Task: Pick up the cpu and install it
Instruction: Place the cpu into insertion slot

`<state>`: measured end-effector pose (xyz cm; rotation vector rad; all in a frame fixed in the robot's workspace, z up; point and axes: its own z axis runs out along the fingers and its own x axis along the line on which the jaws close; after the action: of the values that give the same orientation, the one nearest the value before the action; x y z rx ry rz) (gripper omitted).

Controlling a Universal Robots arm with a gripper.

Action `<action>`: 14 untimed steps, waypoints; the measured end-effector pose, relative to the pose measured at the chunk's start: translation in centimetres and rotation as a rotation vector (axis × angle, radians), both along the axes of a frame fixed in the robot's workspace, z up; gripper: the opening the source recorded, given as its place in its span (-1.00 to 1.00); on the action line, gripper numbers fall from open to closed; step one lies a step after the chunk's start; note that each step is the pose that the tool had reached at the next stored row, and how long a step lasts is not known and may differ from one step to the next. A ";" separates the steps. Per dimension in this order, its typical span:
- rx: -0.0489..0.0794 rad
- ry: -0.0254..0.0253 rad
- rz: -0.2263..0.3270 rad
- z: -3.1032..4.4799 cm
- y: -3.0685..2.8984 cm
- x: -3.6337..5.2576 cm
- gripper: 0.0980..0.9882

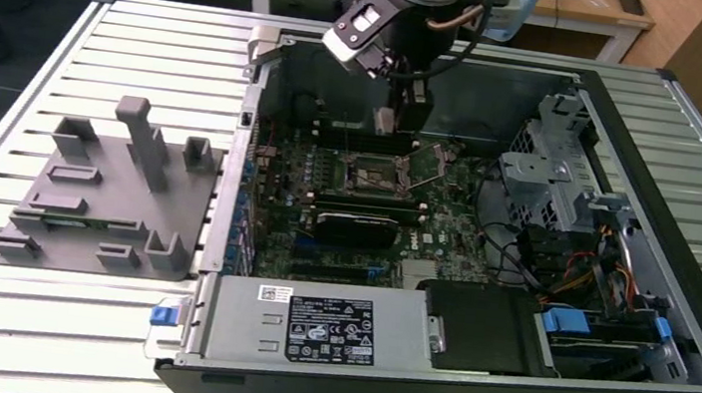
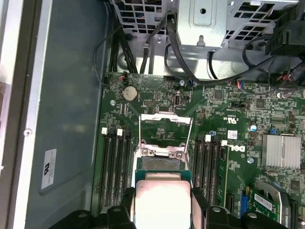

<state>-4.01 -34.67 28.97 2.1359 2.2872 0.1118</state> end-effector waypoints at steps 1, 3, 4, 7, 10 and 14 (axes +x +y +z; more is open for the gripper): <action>0.000 0.0007 0.000 -0.17 0.00 0.00 0.00; 0.000 0.0014 0.000 -0.47 0.00 0.00 0.00; 0.000 0.0016 0.000 -0.57 0.00 0.00 0.00; 0.000 0.0018 0.000 -0.83 0.00 0.00 0.00; 0.000 0.0018 0.000 -0.97 0.00 0.00 0.00; 0.000 0.0018 0.000 -1.16 0.00 0.00 0.00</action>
<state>-4.01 -34.67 27.81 2.1369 2.2882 0.1098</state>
